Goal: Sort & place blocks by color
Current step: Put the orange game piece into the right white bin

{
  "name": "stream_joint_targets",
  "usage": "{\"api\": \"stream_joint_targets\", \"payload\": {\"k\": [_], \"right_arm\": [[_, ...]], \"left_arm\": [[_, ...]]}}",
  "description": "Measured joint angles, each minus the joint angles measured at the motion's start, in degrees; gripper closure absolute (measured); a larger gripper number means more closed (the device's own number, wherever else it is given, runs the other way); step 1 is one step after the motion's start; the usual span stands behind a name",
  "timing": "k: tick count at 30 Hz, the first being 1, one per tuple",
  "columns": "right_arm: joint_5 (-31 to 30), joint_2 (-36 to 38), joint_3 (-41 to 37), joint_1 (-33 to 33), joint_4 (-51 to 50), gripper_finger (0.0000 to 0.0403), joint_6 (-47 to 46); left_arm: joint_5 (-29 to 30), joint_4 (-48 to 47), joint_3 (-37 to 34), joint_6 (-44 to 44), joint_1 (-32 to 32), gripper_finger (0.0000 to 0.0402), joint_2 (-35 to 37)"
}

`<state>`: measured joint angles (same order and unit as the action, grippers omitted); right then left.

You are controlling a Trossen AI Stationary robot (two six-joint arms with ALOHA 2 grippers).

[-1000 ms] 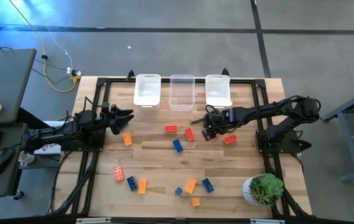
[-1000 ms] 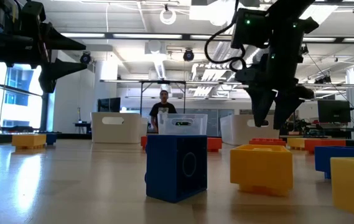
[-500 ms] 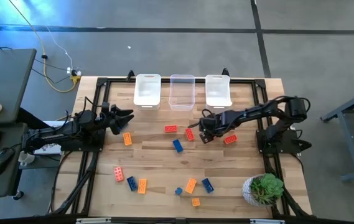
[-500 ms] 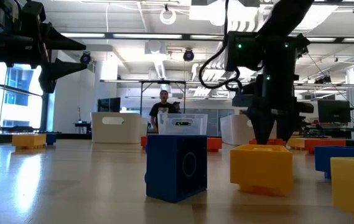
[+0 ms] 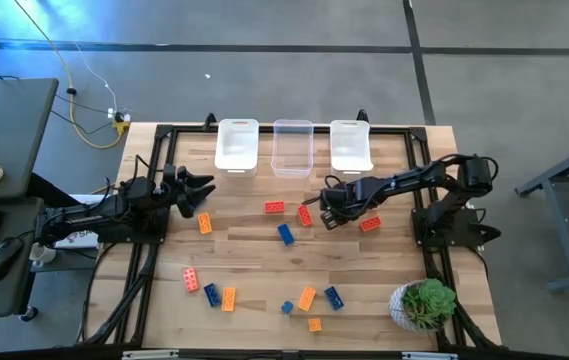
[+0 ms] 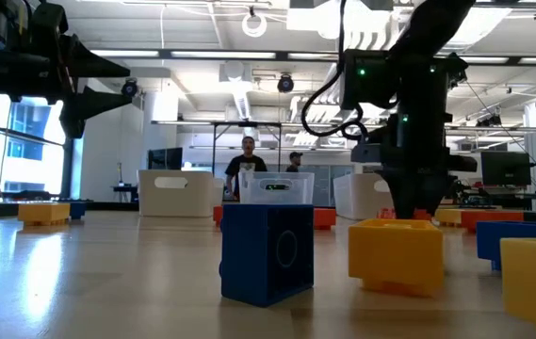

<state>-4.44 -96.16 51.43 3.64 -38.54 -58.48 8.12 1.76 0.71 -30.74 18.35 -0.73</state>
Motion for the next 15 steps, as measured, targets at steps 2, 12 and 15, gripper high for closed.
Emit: {"api": "stream_joint_targets", "payload": {"k": [2, 12, 15], "right_arm": [[1.4, 0.8, -0.1, -0.3, 0.0, 0.0291, -0.1], [0.6, 7.9, -0.1, -3.3, 1.6, 0.0291, -5.3], [-1.8, 10.8, -0.1, -3.8, 2.7, 0.0291, -6.5]], "left_arm": [[-0.1, 0.0, 0.0, 0.9, 0.0, 0.0179, 0.0], [-3.2, -1.4, 0.5, 4.2, 0.0, 0.0179, 0.0], [-3.2, -5.6, 2.9, 6.5, 0.0, 0.0179, -0.7]]}}
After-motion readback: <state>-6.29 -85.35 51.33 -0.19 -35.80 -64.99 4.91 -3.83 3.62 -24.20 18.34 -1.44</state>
